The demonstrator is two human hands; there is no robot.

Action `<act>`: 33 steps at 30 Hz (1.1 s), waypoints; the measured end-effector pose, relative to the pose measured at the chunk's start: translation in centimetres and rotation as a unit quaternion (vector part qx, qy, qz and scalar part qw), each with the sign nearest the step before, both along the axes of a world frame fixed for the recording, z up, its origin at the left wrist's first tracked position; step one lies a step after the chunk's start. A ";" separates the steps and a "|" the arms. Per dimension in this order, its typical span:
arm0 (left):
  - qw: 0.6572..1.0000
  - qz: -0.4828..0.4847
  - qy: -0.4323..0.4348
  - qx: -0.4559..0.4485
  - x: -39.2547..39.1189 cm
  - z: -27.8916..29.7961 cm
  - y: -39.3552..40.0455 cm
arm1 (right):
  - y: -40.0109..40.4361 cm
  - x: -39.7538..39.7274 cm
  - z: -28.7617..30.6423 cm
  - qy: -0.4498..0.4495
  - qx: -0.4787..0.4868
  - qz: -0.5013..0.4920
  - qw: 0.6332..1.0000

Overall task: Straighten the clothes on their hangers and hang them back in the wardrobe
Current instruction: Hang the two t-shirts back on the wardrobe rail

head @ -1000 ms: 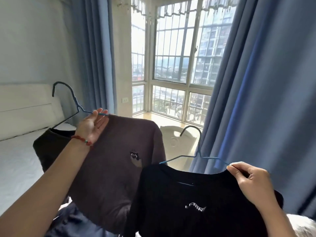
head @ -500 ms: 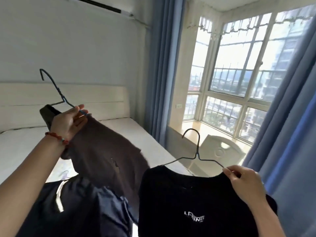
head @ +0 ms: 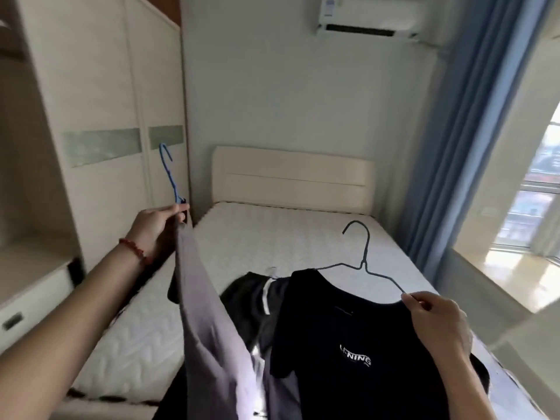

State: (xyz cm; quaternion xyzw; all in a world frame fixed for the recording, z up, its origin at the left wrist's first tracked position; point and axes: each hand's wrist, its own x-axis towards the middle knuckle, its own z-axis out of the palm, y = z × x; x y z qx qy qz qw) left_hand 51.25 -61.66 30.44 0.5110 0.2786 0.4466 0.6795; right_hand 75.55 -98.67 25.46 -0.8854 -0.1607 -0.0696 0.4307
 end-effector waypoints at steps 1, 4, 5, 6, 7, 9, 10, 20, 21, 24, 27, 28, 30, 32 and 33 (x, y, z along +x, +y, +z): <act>1.000 0.008 0.017 0.001 -1.9 -0.4 0.6 | 1.4 -1.0 0.2 0.007 0.008 0.013 1.000; 0.998 0.046 0.053 -0.001 -8.2 -1.9 2.3 | 5.8 -4.4 0.4 0.042 0.045 0.060 0.996; 0.997 0.054 0.059 -0.002 -10.4 -2.4 2.8 | 7.3 -5.5 0.3 0.056 0.058 0.077 0.994; 0.996 0.061 0.069 -0.004 -12.7 -3.1 3.5 | 8.9 -6.7 0.1 0.073 0.074 0.095 0.990; 0.995 0.069 0.077 -0.010 -15.0 -3.7 4.1 | 10.6 -8.1 -0.2 0.094 0.091 0.112 0.985; 0.991 0.090 0.091 -0.026 -19.5 -5.1 5.5 | 13.9 -11.1 -0.8 0.139 0.115 0.139 0.974; 0.990 0.100 0.091 -0.038 -21.5 -5.6 6.1 | 15.6 -12.7 -1.2 0.162 0.124 0.154 0.967; 0.979 0.144 0.110 -0.098 -35.3 -8.9 10.9 | 30.7 -26.9 -3.7 0.382 0.168 0.285 0.863; 0.978 0.145 0.110 -0.100 -36.2 -9.0 11.4 | 32.0 -27.8 -3.8 0.378 0.162 0.297 0.862; 0.973 0.169 0.121 -0.100 -38.8 -9.6 13.3 | 36.0 -30.5 -3.2 0.346 0.151 0.336 0.863; 0.968 0.193 0.125 -0.102 -40.7 -9.8 15.3 | 40.1 -32.0 -2.9 0.320 0.139 0.376 0.858; 0.966 0.202 0.123 -0.103 -41.4 -9.8 16.2 | 41.8 -32.4 -2.9 0.313 0.141 0.387 0.856; 0.961 0.224 0.122 -0.102 -42.2 -9.7 18.5 | 45.2 -32.8 -2.7 0.303 0.144 0.399 0.854; 0.956 0.249 0.122 -0.097 -42.7 -9.4 20.9 | 48.6 -33.2 -2.3 0.293 0.155 0.413 0.849; 0.953 0.261 0.120 -0.097 -42.9 -9.1 22.2 | 50.3 -33.3 -1.9 0.287 0.161 0.425 0.843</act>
